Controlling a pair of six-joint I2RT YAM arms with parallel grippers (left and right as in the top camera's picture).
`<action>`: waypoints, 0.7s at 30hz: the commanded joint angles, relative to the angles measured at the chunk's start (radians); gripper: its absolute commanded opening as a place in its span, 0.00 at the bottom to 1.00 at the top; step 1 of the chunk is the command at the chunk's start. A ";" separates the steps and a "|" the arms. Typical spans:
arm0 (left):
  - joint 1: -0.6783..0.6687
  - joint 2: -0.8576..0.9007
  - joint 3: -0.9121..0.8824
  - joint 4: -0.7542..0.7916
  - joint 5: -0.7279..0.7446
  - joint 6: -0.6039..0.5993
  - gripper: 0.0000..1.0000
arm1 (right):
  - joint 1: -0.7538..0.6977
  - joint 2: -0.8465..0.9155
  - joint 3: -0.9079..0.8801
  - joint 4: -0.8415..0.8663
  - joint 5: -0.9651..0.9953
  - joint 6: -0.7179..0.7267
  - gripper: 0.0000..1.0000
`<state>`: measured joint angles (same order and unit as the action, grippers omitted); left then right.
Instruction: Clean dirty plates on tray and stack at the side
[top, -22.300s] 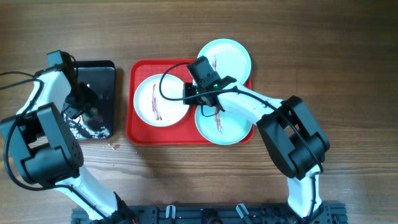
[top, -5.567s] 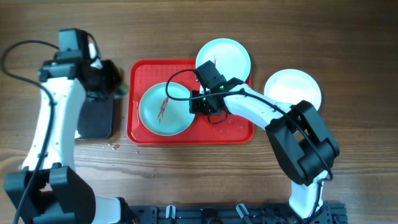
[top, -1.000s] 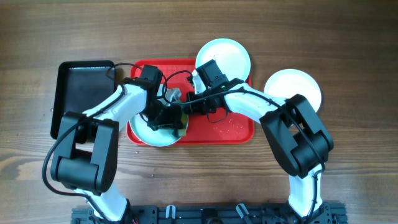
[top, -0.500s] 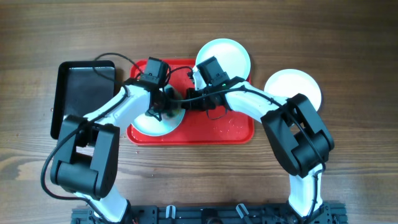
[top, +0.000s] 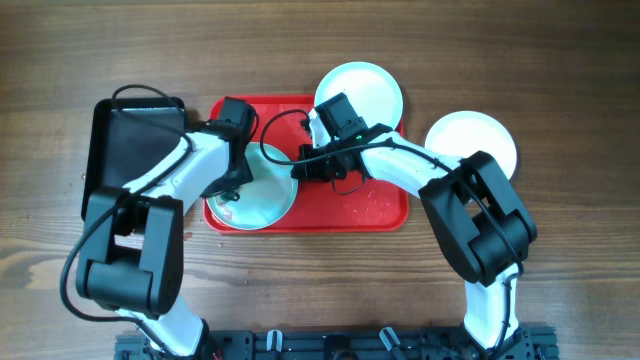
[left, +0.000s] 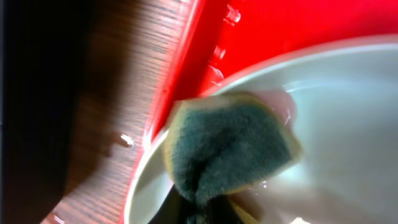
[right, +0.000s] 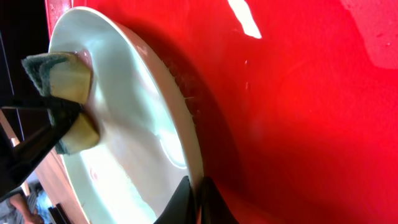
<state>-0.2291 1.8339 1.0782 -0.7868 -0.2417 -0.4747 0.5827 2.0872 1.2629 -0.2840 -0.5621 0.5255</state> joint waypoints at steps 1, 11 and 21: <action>0.007 0.045 -0.039 -0.018 0.567 0.360 0.04 | 0.018 0.018 -0.012 -0.013 -0.022 0.001 0.04; 0.007 0.045 -0.039 0.186 0.778 0.409 0.04 | 0.018 0.018 -0.012 -0.013 -0.022 0.001 0.04; 0.007 0.045 -0.039 0.258 -0.001 -0.190 0.04 | 0.018 0.018 -0.012 -0.019 -0.022 0.000 0.04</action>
<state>-0.2447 1.8477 1.0515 -0.4618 0.2039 -0.4229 0.5827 2.0869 1.2633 -0.2829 -0.5602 0.5335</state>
